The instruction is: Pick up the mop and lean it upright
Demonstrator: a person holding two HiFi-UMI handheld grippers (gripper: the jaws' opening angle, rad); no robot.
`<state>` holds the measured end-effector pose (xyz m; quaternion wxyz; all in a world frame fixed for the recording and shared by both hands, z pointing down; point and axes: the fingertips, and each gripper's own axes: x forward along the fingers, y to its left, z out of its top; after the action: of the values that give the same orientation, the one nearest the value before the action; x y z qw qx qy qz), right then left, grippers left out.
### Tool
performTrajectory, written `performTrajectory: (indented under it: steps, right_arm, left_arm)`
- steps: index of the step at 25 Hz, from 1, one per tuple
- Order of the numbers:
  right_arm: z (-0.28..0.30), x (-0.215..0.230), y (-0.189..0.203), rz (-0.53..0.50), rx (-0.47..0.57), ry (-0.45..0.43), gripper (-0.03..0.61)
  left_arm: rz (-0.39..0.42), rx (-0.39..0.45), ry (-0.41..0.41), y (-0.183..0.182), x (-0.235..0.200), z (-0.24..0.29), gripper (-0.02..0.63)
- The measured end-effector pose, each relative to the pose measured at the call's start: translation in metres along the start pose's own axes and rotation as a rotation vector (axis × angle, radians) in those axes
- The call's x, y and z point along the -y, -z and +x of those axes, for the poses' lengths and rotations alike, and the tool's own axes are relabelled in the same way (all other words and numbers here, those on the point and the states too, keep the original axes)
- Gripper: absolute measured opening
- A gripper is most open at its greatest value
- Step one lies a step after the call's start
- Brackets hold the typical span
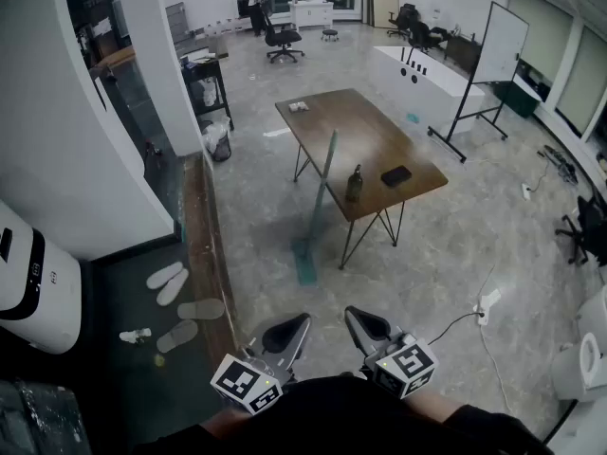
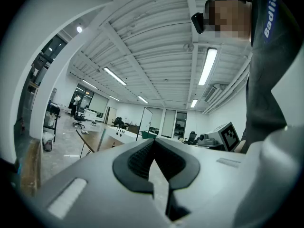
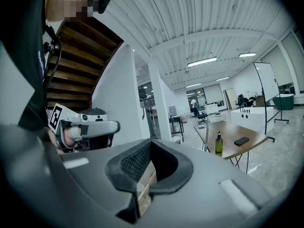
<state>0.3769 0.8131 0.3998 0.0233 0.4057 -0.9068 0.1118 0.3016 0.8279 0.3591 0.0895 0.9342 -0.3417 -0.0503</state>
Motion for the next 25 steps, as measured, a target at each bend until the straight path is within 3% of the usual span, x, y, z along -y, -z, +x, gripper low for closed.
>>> performTrajectory:
  steps: [25]
  right_arm:
    - [-0.004, 0.014, 0.015, 0.010, 0.000, 0.012, 0.005]
  left_arm:
    - [-0.018, -0.017, 0.000, 0.010, 0.003, 0.008, 0.020]
